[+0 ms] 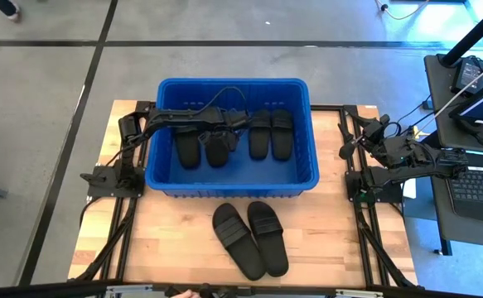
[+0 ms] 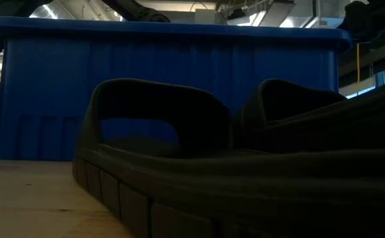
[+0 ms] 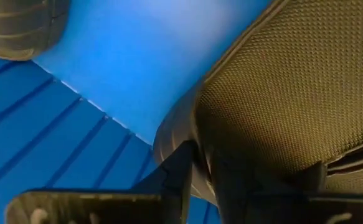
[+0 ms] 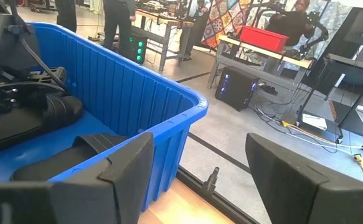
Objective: Pick and place slides into bin
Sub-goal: Put the black slide into the blue organizer bin
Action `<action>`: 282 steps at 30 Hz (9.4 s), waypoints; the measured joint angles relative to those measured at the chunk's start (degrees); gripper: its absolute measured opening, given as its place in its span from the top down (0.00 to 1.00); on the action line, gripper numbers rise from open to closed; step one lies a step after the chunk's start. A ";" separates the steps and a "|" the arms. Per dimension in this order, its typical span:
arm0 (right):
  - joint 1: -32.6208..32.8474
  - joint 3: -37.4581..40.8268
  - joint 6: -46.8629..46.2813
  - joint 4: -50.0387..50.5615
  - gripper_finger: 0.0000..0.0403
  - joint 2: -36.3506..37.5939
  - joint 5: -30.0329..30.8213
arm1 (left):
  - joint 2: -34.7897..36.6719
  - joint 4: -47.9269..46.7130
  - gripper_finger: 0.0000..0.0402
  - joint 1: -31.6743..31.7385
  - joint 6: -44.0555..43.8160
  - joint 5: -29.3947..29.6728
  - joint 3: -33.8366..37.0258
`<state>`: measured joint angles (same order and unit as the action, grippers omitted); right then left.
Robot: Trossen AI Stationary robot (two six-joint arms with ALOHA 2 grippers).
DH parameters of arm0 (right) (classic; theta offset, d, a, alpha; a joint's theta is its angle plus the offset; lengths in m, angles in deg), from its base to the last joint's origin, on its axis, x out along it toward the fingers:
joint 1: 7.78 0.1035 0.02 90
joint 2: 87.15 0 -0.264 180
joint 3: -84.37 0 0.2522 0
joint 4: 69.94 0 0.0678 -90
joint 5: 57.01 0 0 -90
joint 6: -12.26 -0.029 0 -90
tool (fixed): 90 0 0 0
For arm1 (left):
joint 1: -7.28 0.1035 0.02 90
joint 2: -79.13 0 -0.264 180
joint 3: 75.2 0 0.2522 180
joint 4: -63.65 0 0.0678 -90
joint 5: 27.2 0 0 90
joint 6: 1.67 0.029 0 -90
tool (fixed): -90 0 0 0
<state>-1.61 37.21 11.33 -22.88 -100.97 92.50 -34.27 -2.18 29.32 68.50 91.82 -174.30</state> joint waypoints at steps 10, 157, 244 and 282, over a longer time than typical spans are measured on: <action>0.00 -0.01 -0.02 -0.02 0.37 0.00 0.02 | -0.02 0.03 0.66 0.03 -2.58 -2.66 0.00; 0.03 -0.01 -0.57 -0.48 0.37 -0.01 -5.40 | -24.41 -28.81 0.47 -61.84 -131.70 -0.25 -45.11; 0.01 -0.01 -0.48 -0.47 0.37 -0.05 -5.77 | 9.46 -37.91 0.99 -41.93 -87.34 40.95 -48.32; 0.01 -0.01 -0.31 -0.46 0.37 -0.05 -5.68 | 29.65 -33.31 0.98 -19.90 -103.67 40.77 18.78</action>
<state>-1.61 37.20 11.02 -23.35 -101.02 86.82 -4.62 -35.49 9.42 -35.16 132.59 -155.53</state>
